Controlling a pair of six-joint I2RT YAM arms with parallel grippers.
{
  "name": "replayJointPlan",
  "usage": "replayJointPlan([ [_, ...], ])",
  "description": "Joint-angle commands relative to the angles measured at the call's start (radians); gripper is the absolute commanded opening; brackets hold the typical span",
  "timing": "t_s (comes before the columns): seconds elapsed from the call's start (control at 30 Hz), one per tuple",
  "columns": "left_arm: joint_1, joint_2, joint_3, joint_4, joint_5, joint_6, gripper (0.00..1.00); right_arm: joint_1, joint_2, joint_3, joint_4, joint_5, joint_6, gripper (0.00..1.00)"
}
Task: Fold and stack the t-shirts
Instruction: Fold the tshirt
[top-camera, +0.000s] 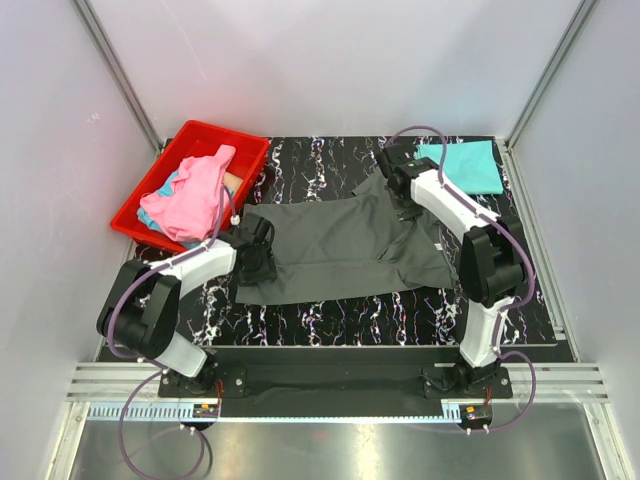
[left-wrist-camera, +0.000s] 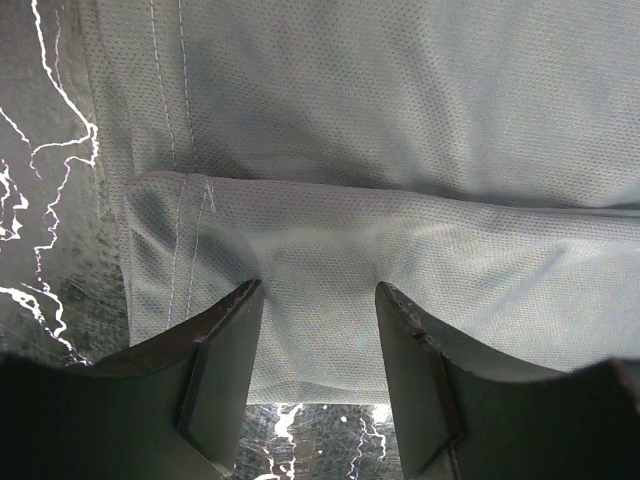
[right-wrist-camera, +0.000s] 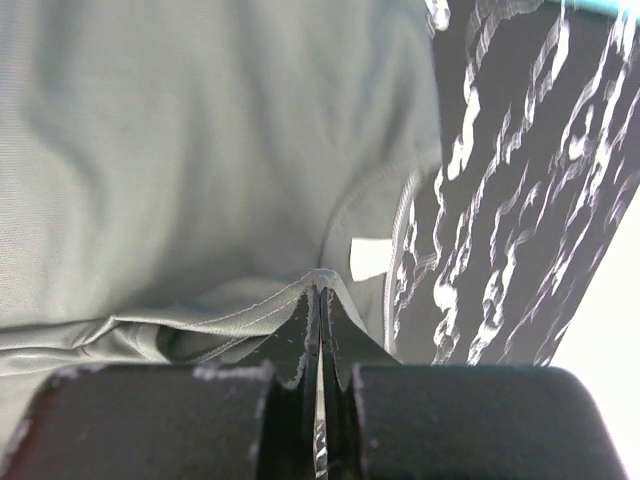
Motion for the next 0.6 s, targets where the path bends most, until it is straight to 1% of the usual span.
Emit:
replayJointPlan([
  [0.0, 0.000, 0.020, -0.037, 0.054, -0.004, -0.017, 0.56, 0.046, 0.008, 0.040, 0.107, 0.028, -0.199, 0.00],
  [0.1, 0.000, 0.020, -0.041, 0.049, -0.014, -0.014, 0.56, 0.092, 0.032, 0.009, 0.173, 0.036, -0.306, 0.01],
  [0.27, 0.000, 0.011, -0.049, 0.037, -0.036, -0.010, 0.56, 0.102, 0.083, -0.017, 0.230, 0.074, -0.347, 0.00],
  [0.37, 0.000, 0.007, -0.053, 0.035, -0.048, -0.010, 0.56, 0.106, 0.061, -0.064, 0.310, 0.056, -0.386, 0.01],
  [0.57, -0.001, 0.007, -0.052, 0.026, -0.054, -0.010, 0.56, 0.118, 0.023, -0.098, 0.413, 0.013, -0.486, 0.02],
])
